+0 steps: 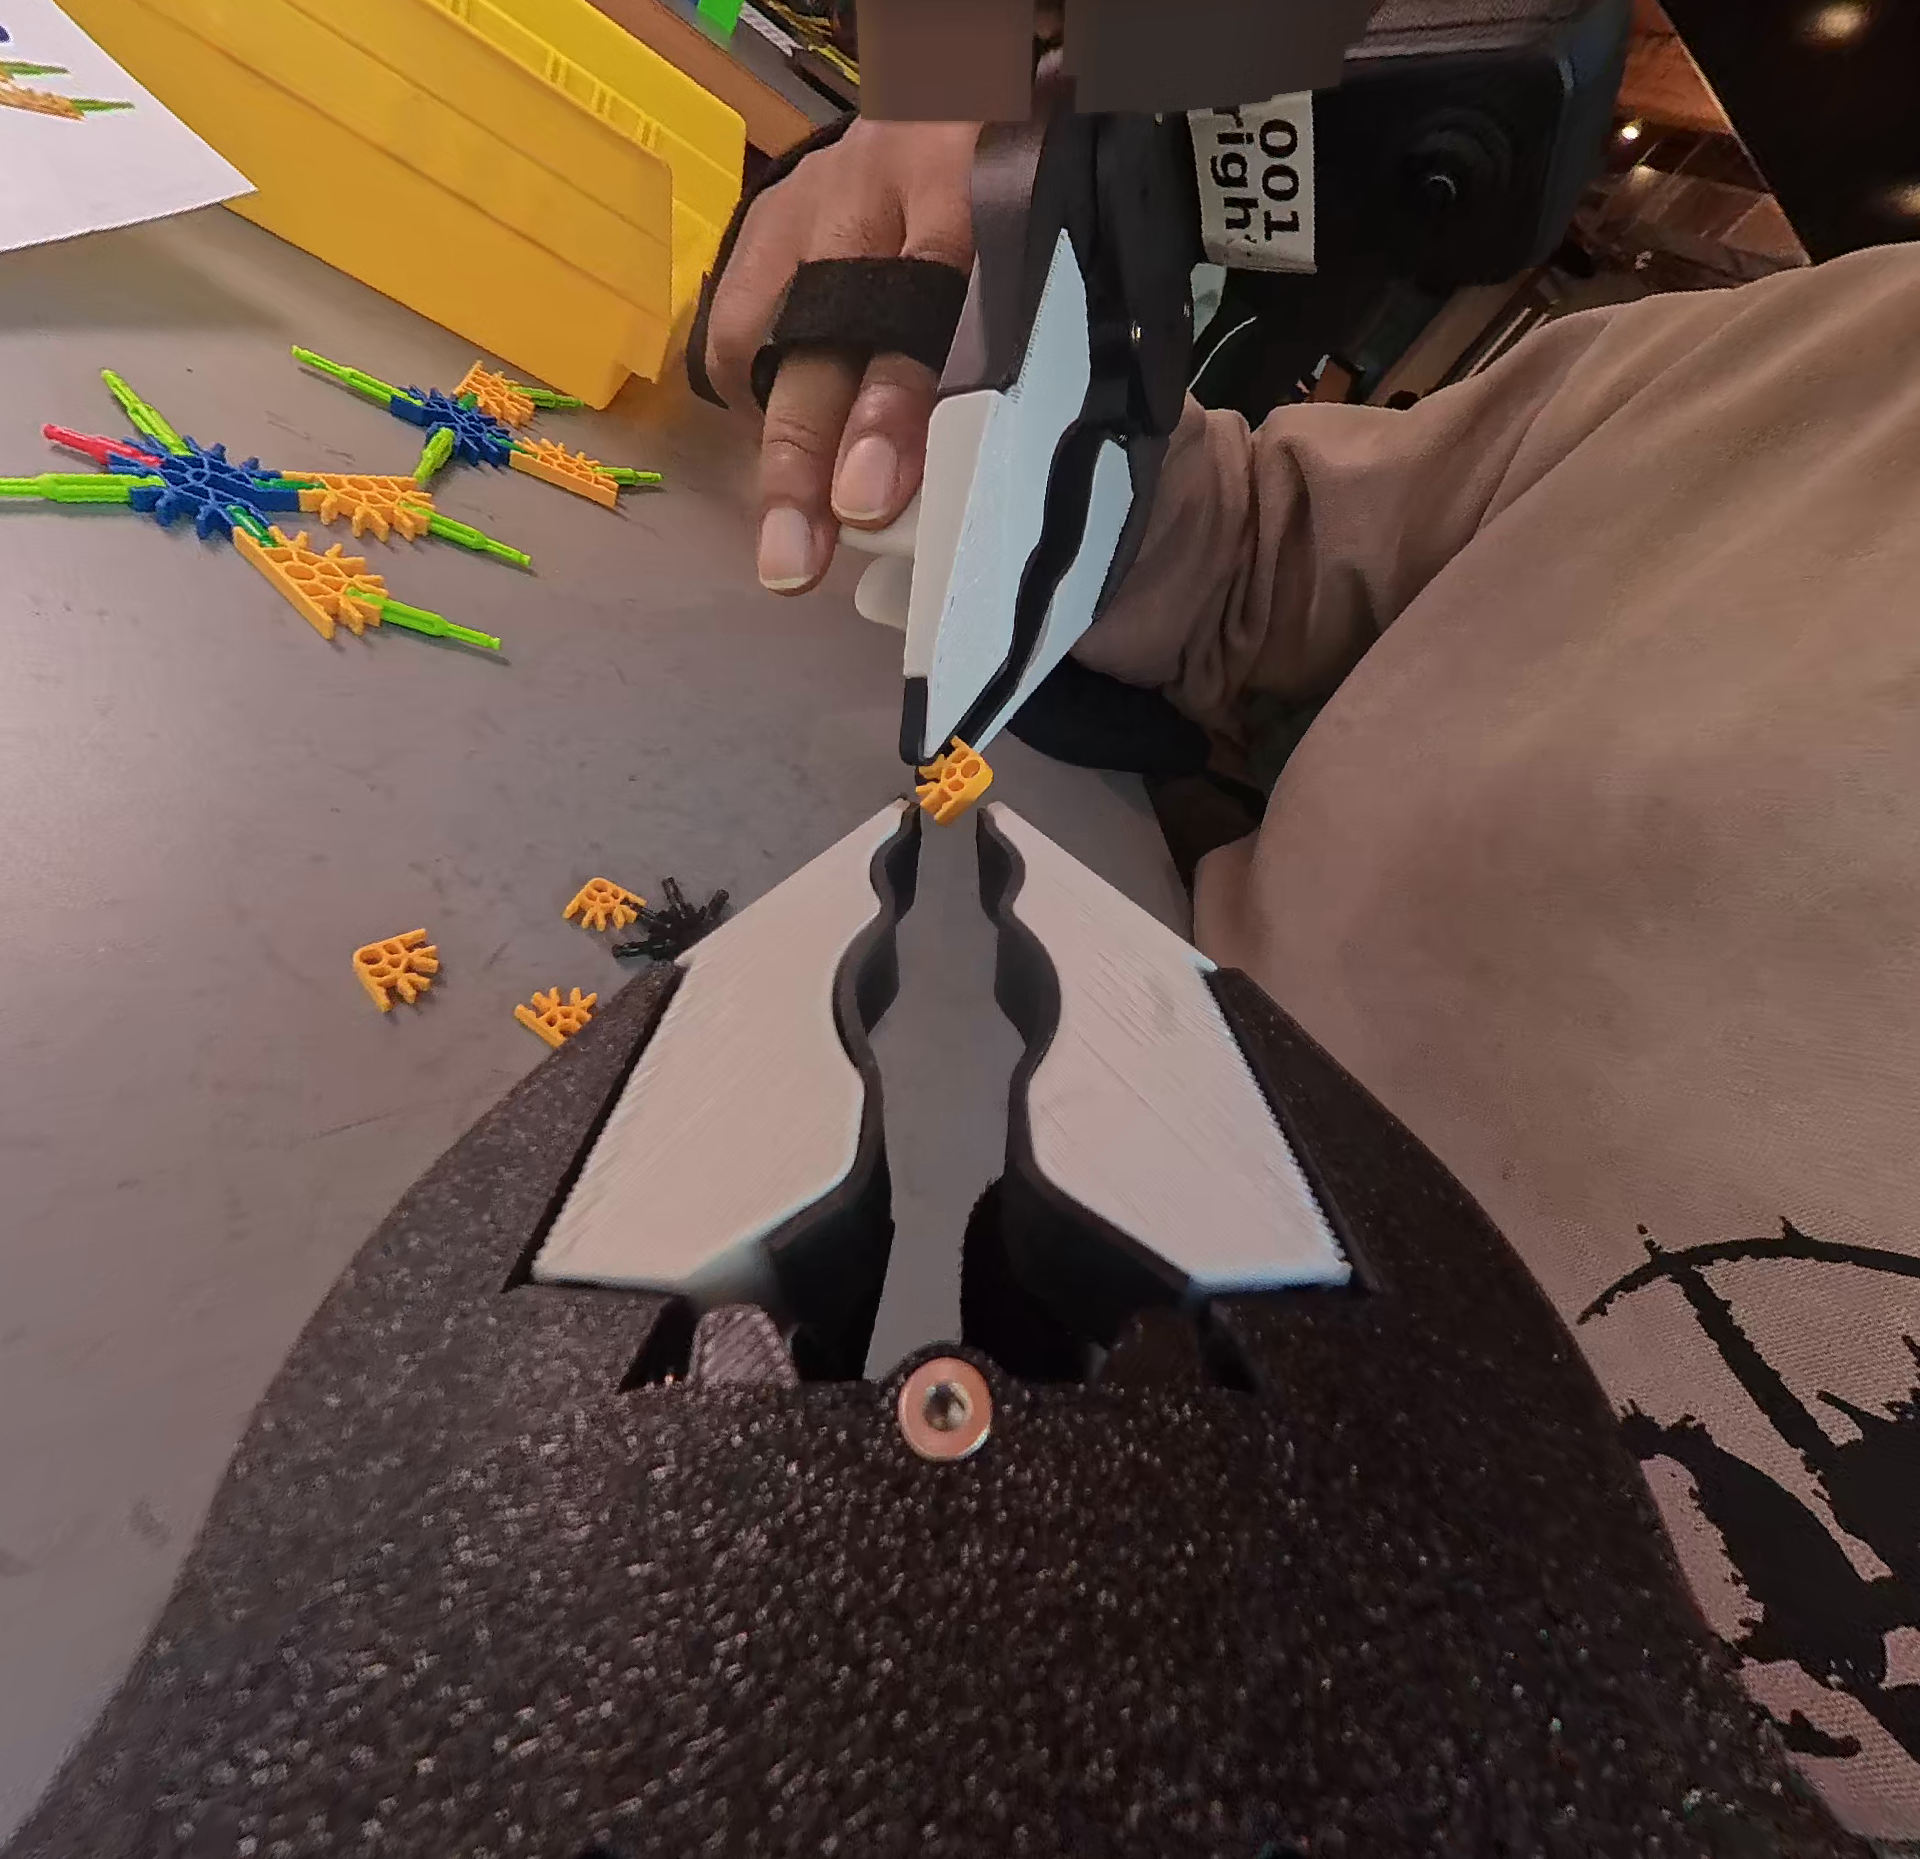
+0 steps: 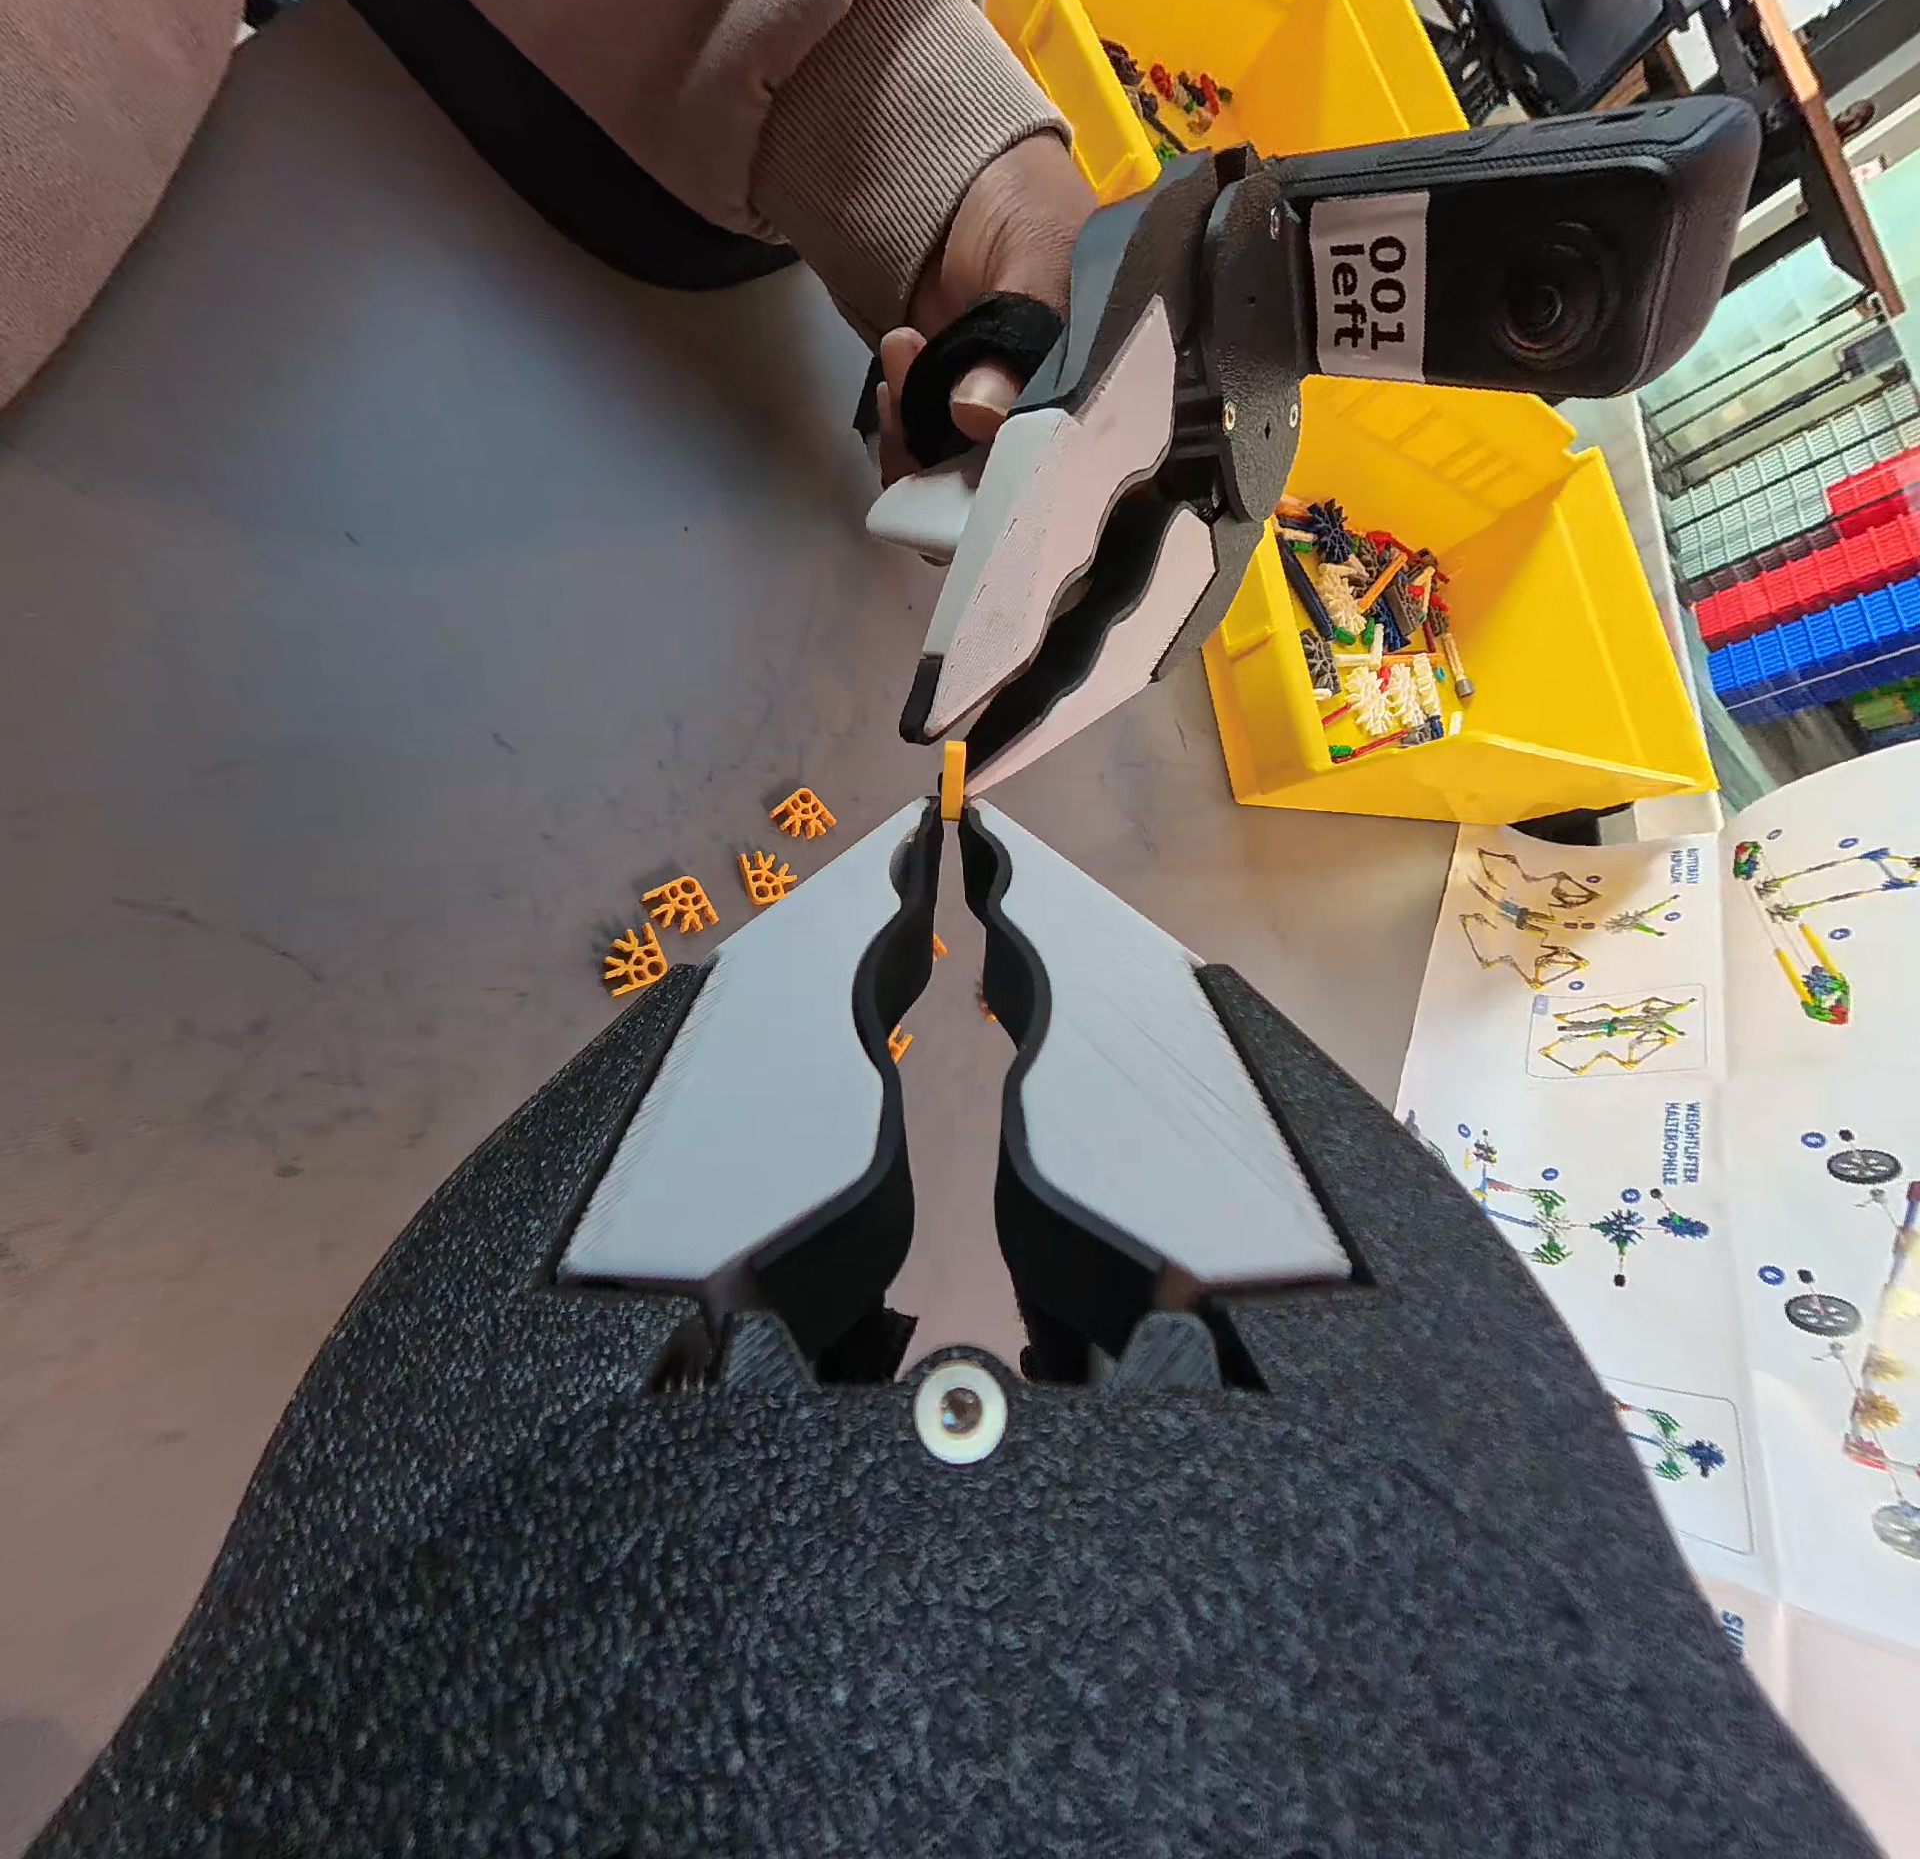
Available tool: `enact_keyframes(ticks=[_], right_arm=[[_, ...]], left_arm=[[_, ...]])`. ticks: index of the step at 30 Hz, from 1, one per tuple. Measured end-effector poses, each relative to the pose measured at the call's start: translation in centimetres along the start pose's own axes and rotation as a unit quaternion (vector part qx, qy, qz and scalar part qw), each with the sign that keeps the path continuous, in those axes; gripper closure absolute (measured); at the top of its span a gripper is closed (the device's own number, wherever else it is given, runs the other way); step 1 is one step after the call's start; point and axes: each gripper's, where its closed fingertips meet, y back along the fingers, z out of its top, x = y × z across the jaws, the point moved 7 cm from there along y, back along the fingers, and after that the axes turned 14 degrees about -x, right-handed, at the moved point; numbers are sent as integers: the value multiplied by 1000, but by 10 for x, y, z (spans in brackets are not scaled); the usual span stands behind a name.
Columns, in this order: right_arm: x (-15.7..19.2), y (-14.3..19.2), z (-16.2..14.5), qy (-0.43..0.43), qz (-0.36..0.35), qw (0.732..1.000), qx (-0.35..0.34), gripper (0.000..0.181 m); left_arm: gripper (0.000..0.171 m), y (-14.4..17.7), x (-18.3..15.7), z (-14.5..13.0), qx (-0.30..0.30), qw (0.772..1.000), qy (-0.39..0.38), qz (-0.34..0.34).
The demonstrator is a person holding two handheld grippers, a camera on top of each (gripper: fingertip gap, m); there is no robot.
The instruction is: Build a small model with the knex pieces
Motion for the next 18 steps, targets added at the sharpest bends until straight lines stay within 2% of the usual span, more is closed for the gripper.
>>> enact_keyframes(ticks=[3, 9, 13, 18], right_arm=[[6, 0, 0, 2, -1, 1000, -2, 180], [12, 2, -9, 3, -14, 1000, 21, 180], [10, 2, -21, -35, -44, 998, 37, 179], [14, 3, -32, -70, -62, 995, 39, 179]], left_arm=[[160, -2, 0, -1, -2, 1000, 12, -9], [162, -9, 4, -5, 16, 999, -25, 29], [166, -13, 5, -4, 28, 991, -104, 82], [169, -22, 2, -9, 61, 969, -204, 129]])
